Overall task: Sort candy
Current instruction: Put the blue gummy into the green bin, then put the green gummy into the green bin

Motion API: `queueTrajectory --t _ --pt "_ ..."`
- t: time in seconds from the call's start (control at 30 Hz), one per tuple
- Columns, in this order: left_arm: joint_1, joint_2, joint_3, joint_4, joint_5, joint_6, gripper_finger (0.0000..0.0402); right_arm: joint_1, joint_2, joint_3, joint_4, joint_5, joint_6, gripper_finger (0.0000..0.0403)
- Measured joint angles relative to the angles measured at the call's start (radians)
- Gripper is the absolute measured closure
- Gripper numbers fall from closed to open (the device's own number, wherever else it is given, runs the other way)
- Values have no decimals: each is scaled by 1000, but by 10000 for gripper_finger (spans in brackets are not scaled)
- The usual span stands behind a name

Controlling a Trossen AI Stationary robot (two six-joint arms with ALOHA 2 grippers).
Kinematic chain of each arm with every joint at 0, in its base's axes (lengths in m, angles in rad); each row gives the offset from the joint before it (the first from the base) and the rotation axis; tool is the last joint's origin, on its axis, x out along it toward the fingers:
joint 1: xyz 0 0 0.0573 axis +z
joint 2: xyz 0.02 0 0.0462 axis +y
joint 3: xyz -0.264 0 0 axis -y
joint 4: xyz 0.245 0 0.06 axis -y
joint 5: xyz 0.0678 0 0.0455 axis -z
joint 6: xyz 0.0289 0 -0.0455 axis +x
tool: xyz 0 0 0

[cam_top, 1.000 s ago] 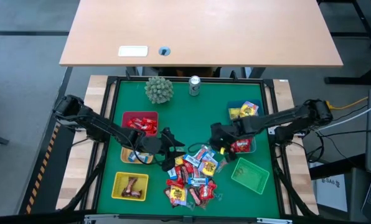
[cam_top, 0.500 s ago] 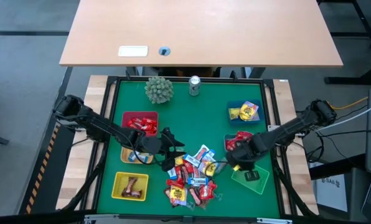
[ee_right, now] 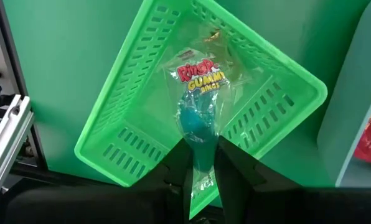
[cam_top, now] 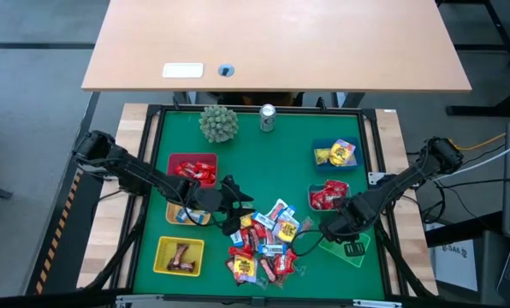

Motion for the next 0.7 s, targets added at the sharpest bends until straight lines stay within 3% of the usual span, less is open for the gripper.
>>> queueTrajectory --t 0.23,0.53,0.7 --pt "0 0 0 0 -1 0 233 0 0 0 -2 0 0 335" --pt "0 0 0 -27 -2 -2 233 -3 0 0 -1 -6 -2 227" --pt "0 0 0 -105 -22 -59 233 -3 0 0 0 -6 -3 196"
